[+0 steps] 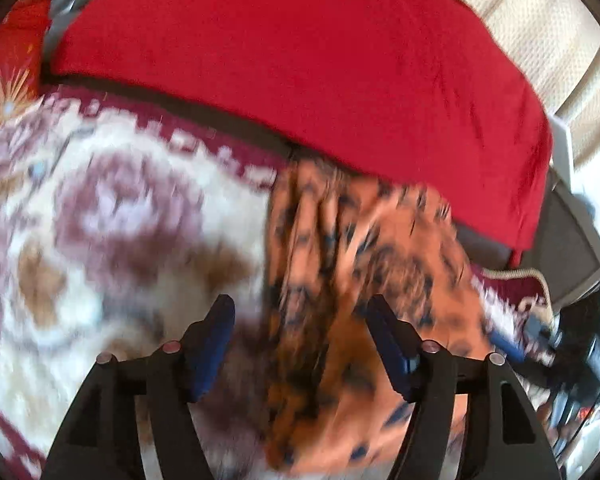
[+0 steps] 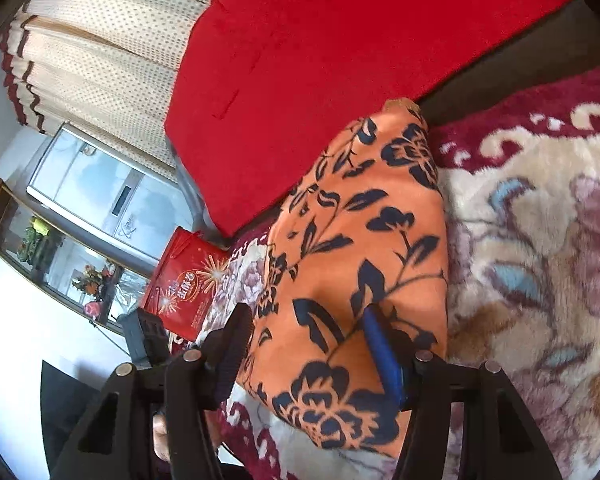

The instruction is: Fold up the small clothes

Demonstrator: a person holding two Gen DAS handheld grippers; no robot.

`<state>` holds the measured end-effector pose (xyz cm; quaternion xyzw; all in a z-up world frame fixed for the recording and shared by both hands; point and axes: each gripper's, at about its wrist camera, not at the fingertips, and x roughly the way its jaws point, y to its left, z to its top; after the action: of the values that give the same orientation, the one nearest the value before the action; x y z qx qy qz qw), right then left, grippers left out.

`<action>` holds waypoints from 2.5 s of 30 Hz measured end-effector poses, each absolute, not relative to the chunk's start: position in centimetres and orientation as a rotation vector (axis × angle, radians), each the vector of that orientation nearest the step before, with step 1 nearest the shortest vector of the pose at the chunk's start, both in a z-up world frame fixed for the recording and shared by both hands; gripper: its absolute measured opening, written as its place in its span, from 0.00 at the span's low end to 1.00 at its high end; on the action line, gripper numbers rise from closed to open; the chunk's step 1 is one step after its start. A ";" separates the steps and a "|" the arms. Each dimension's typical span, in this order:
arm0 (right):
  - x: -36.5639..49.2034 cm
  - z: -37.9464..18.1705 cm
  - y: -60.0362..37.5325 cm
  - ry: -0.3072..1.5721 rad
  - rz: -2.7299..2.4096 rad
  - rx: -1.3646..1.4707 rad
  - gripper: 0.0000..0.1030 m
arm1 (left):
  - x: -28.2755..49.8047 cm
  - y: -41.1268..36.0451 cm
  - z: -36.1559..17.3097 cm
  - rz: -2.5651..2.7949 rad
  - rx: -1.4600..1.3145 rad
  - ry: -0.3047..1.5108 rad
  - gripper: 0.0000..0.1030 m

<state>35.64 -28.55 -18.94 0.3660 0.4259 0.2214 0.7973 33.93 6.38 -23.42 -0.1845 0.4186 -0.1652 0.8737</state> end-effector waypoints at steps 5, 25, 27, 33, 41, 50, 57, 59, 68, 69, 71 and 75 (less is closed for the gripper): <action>36.3 -19.7 -28.3 0.917 0.470 0.800 0.60 | 38.0 4.4 -22.1 -0.311 -0.321 0.839 0.78; 34.8 -18.5 -28.5 0.893 0.468 0.726 0.61 | 36.1 -1.3 -22.3 -0.040 0.158 0.814 0.82; 34.4 -17.8 -28.4 0.870 0.448 0.691 0.62 | 35.2 -1.5 -21.9 -0.026 0.192 0.783 0.82; 35.0 -18.3 -27.6 0.928 0.399 0.620 0.62 | 34.3 -1.8 -22.7 -0.031 0.220 0.784 0.82; 35.6 -19.6 -25.4 0.956 0.379 0.473 0.62 | 36.9 -1.5 -25.9 -0.078 0.183 0.891 0.84; 35.0 -17.6 -28.8 0.917 0.389 0.586 0.71 | 35.4 3.4 -22.9 -0.169 -0.071 0.864 0.84; 35.9 -19.8 -32.2 0.952 0.387 0.806 0.76 | 36.2 7.8 -24.1 -0.182 -0.210 0.936 0.88; 36.3 -20.6 -32.4 0.971 0.391 0.840 0.76 | 36.1 8.1 -24.6 -0.212 -0.257 0.956 0.88; 37.5 -23.3 -32.1 1.026 0.404 0.902 0.77 | 33.1 4.7 -22.3 -0.219 -0.030 0.816 0.88; 37.7 -23.6 -31.9 1.033 0.409 0.907 0.77 | 33.0 4.3 -22.3 -0.216 -0.006 0.808 0.88; 38.0 -24.0 -31.5 1.039 0.417 0.911 0.77 | 32.8 3.4 -22.3 -0.213 0.044 0.798 0.88; 38.1 -24.0 -30.9 1.026 0.437 0.893 0.81 | 32.7 2.8 -22.2 -0.223 0.066 0.802 0.88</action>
<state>38.10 -30.92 -24.00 0.4095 0.4706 0.2005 0.7554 32.75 2.84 -22.25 0.0321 0.3893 -0.1085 0.9141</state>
